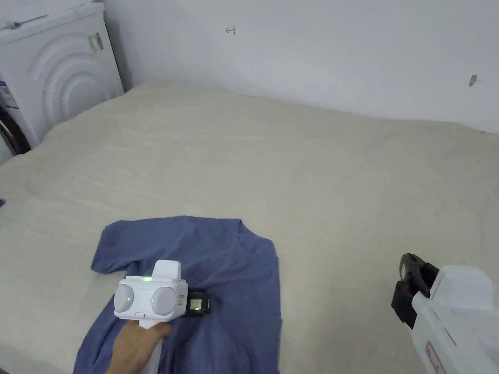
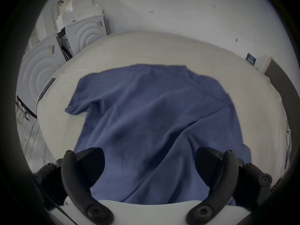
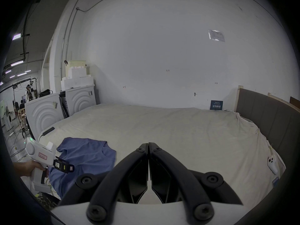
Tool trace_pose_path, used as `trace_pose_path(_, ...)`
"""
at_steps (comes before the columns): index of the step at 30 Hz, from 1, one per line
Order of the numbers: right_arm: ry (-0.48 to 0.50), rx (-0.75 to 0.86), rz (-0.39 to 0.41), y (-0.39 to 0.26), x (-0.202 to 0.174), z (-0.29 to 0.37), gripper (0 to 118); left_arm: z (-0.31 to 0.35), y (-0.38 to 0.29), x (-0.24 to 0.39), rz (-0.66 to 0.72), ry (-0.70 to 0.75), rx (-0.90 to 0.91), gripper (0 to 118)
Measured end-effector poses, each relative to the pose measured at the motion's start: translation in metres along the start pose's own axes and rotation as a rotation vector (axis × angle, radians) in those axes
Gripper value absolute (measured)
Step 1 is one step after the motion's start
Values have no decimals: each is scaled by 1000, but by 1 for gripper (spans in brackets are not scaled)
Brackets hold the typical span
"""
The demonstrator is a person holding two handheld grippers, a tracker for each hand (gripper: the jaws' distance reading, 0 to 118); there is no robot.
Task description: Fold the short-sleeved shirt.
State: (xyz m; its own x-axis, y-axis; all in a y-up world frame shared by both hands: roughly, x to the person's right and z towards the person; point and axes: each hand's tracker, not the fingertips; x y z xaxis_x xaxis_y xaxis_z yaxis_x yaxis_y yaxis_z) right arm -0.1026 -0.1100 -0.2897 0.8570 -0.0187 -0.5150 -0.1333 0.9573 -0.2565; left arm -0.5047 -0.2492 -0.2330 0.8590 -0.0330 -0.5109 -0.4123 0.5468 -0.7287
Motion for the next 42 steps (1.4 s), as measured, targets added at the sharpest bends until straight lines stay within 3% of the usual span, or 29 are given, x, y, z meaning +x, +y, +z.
trace_pose_path(2,-12,-14,-2,-2,0,2,0,-14,-1,3,6,5,-31,113)
trace_pose_path(7,-36,-40,-17,-8,10,3,0,-12,-4,8,7,-33,-51,76)
trace_pose_path(8,-40,-42,-22,-8,11,3,0,-9,-3,8,12,-55,-52,65)
trace_pose_path(10,-45,-43,-36,-6,10,7,0,-5,-3,10,3,-64,-46,27)
trace_pose_path(12,-46,-39,-45,-5,11,9,0,0,-7,15,-27,-80,-48,7)
trace_pose_path(15,-48,-28,-50,-1,13,18,0,8,-12,13,-8,-92,-15,3)
trace_pose_path(22,-63,7,-47,3,32,35,0,55,-14,-9,225,-323,84,1)
trace_pose_path(25,-78,20,-53,3,45,43,0,86,-9,-4,232,-378,139,1)
trace_pose_path(30,-111,47,-63,5,62,61,0,135,19,27,132,-476,220,1)
trace_pose_path(34,-142,72,-72,8,74,75,0,173,53,76,-47,-481,309,1)
trace_pose_path(42,-241,118,-74,12,113,114,0,245,107,168,-213,-650,459,1)
